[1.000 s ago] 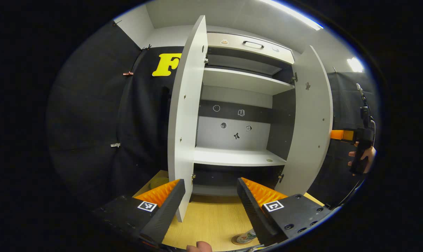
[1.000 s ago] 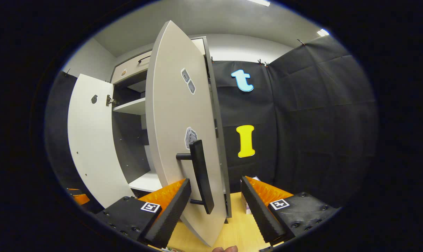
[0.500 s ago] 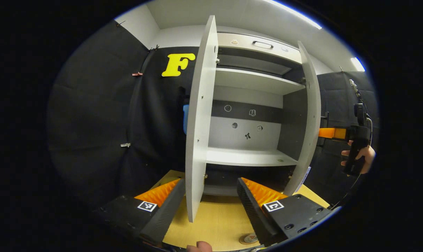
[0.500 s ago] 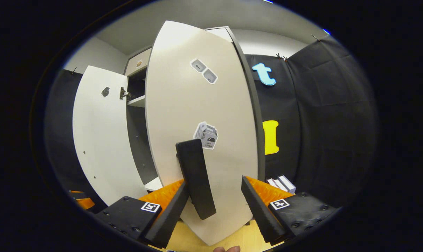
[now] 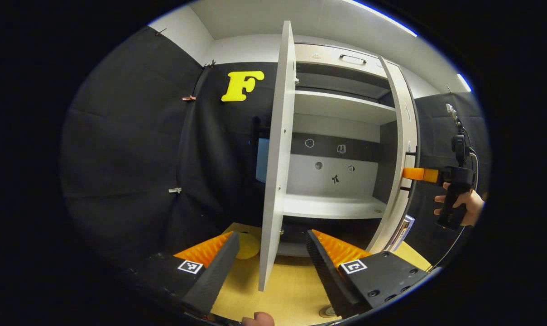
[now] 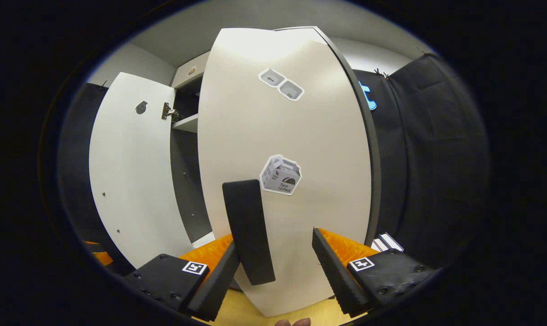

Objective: Grasp the bottle in the cabinet with the left hand and place it on the coaster, then close the right door with the right hand and the left door with the left hand.

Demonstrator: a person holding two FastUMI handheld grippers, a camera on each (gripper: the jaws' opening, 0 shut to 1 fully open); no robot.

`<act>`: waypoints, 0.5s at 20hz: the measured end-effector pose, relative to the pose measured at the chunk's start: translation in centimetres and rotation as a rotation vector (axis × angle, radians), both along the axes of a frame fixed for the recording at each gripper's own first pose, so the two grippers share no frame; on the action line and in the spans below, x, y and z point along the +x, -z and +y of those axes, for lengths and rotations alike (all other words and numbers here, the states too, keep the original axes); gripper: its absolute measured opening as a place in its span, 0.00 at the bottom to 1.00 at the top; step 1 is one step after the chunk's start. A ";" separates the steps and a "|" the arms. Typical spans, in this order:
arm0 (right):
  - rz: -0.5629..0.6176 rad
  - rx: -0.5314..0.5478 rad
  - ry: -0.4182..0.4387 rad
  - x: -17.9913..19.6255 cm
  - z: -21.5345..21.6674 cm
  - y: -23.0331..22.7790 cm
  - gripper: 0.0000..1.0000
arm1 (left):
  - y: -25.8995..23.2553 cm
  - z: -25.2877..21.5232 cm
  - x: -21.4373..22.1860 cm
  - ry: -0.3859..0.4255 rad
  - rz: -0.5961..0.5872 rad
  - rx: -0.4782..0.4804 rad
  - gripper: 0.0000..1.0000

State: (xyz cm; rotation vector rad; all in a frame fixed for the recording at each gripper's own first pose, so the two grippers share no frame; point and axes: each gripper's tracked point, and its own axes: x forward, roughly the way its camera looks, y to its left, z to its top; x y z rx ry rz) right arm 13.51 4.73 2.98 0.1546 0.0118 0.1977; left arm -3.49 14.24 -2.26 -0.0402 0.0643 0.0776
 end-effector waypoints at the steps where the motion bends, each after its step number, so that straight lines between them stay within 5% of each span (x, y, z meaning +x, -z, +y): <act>1: 0.002 0.001 -0.003 0.1 0.1 0.0 0.97 | -0.2 0.4 -0.1 -0.006 0.000 0.000 0.94; 10: -0.017 -0.047 -0.022 -2.3 0.0 -0.5 0.99 | -4.2 6.6 2.0 -0.073 -0.047 0.049 0.95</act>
